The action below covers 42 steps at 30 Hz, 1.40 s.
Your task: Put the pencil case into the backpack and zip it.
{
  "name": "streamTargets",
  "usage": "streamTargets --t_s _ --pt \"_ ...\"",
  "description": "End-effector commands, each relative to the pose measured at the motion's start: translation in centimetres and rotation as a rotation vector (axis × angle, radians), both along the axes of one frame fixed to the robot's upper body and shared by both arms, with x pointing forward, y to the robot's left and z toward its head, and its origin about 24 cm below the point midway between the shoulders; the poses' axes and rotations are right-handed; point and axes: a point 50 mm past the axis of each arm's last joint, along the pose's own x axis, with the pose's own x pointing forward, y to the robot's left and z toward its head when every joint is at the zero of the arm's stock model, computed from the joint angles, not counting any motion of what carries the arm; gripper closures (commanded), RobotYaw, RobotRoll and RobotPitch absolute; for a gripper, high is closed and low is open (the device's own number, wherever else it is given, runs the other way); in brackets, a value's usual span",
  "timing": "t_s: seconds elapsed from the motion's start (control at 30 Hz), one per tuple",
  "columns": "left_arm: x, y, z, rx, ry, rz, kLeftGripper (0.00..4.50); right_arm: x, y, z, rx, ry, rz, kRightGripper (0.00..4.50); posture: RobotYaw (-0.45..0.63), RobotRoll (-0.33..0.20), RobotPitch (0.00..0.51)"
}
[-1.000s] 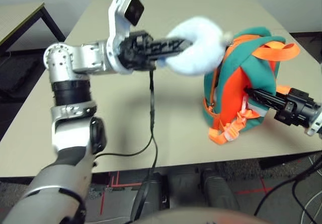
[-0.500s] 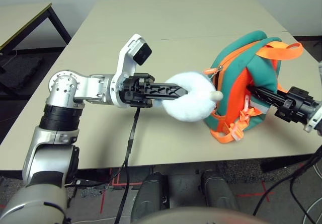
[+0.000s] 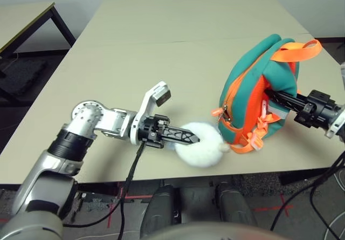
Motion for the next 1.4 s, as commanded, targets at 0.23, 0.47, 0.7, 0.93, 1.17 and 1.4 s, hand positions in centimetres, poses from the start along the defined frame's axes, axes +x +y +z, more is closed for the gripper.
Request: streamTargets --t_s 0.23,0.47,0.7,0.93,1.17,1.4 --pt "-0.1 0.3 -5.7 0.226 0.024 -0.022 4.29 0.1 0.2 -0.1 0.008 -0.011 -0.002 4.30 -0.11 0.000 0.099" --pt "1.2 0.8 1.0 0.026 -0.223 0.033 2.57 -1.2 -0.1 0.6 0.001 0.029 0.015 2.96 -0.12 0.000 0.069" --pt "-0.9 5.8 7.7 0.016 -0.371 0.059 0.10 -4.0 -1.5 3.5 -0.010 0.159 0.062 0.60 -0.11 0.000 0.041" --pt "1.5 11.5 9.4 0.027 -0.472 0.541 0.00 -6.0 -6.6 7.6 0.054 0.170 -0.181 0.01 -0.09 0.000 0.021" --pt "5.2 16.2 4.4 0.430 -0.611 1.126 0.00 -3.7 -12.8 6.0 -0.089 0.125 -0.552 0.01 -0.06 0.000 0.002" --pt "6.5 20.1 0.3 0.786 -0.906 1.432 0.00 3.3 -14.2 1.1 -0.082 -0.107 -0.611 0.01 -0.02 0.000 0.006"
